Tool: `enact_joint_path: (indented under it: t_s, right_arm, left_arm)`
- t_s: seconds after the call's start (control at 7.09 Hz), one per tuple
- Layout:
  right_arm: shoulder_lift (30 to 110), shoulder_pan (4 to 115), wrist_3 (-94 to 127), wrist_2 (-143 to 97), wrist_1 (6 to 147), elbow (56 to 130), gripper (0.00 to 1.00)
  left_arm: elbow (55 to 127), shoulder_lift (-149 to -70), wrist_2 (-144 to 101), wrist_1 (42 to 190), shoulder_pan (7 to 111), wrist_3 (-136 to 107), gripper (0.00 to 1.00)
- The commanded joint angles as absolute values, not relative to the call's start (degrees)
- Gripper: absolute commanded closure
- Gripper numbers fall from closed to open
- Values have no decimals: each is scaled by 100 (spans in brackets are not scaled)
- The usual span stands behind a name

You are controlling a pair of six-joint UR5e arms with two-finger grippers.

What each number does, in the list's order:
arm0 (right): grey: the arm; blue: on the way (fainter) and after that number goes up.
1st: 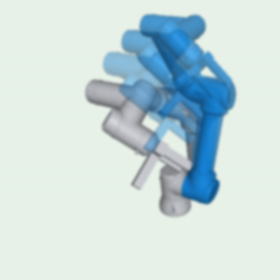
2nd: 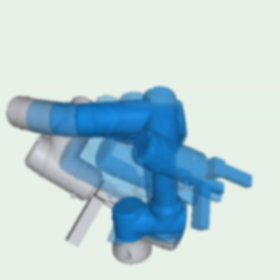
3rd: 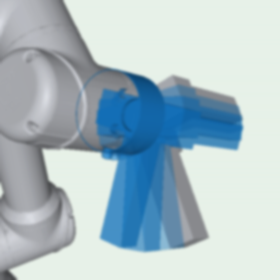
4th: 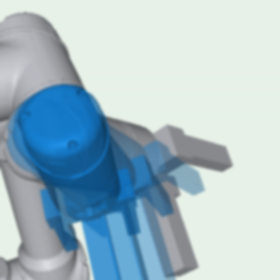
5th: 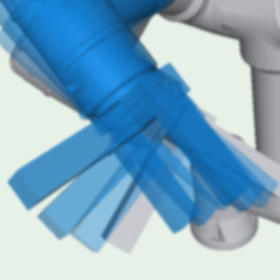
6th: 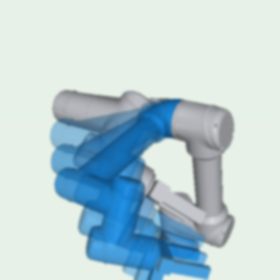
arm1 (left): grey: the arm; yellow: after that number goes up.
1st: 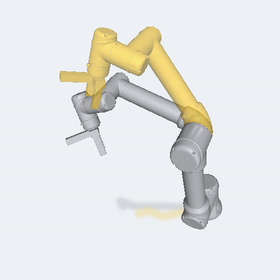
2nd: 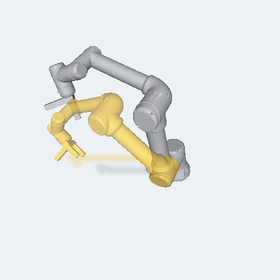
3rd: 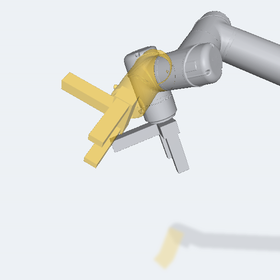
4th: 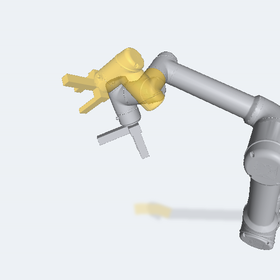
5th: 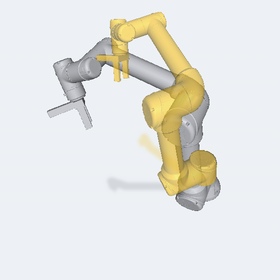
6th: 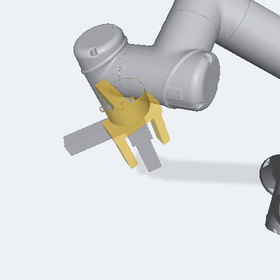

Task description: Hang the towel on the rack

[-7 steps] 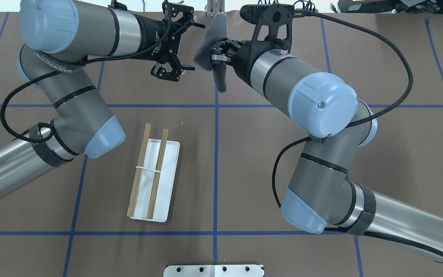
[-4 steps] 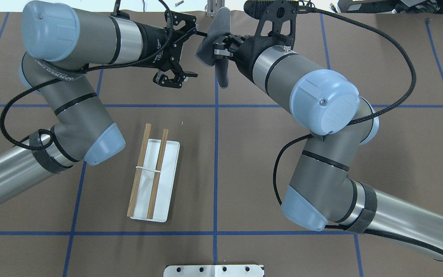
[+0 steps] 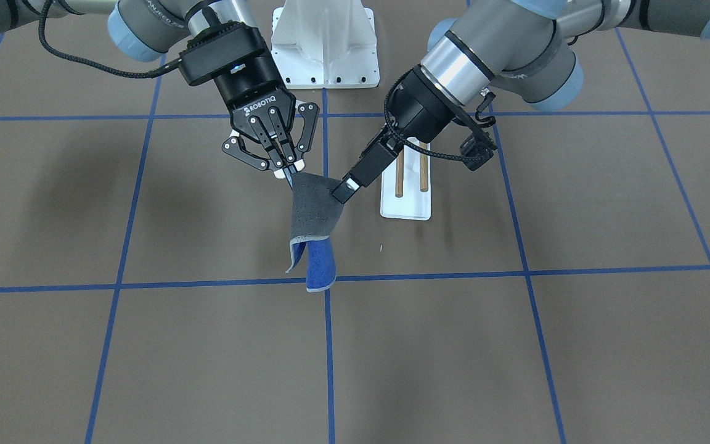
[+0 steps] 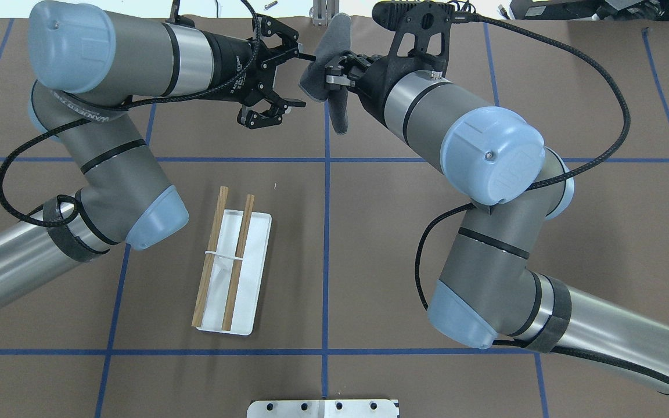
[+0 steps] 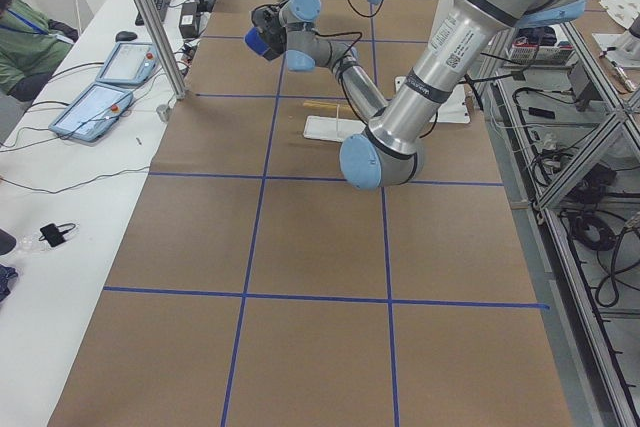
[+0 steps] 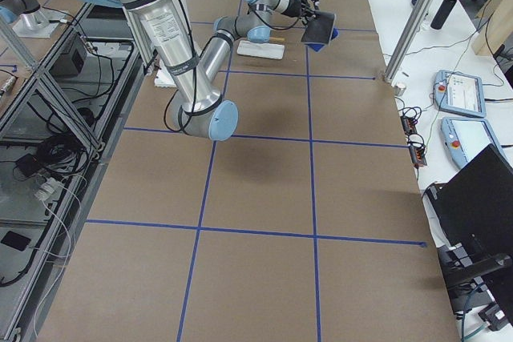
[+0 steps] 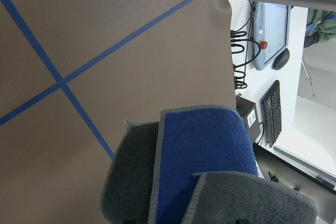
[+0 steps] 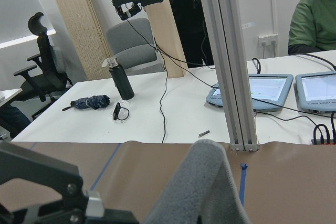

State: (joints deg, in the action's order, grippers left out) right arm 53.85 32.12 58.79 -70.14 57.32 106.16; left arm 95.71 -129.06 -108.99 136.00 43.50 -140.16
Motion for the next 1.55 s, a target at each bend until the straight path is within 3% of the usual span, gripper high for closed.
enact_joint_path:
  t_s: [0.0,0.14,0.42,0.56,0.99,1.13,1.27,1.41]
  right_arm:
    - [5388,3208,5880,-7014,5730,10617,100]
    - [5388,3208,5880,-7014,5730,10617,100]
    - [5379,3208,5880,-7014,5730,10617,100]
    - [5388,3208,5880,-7014,5730,10617,100]
    - [5414,3208,5880,-7014,5730,10617,100]
    - [5414,3199,5889,-7031,5722,10626,69]
    - [5423,3199,5889,-7049,5722,10652,27]
    - [5466,3138,5889,-7066,5756,10670,1]
  left_arm:
    - [9571,-12902,-10898,13614,4351,-14019,30]
    - [9571,-12902,-10890,13614,4351,-14027,35]
    - [9571,-12894,-10890,13614,4351,-14001,89]
    - [9571,-12902,-10890,13623,4351,-13975,100]
    - [9554,-12867,-10872,14044,4403,-13939,100]
    - [9554,-12867,-10872,14036,4456,-13931,100]
    - [9554,-12867,-10872,14036,4508,-13931,100]
    - [9554,-12867,-10872,14027,4552,-13931,100]
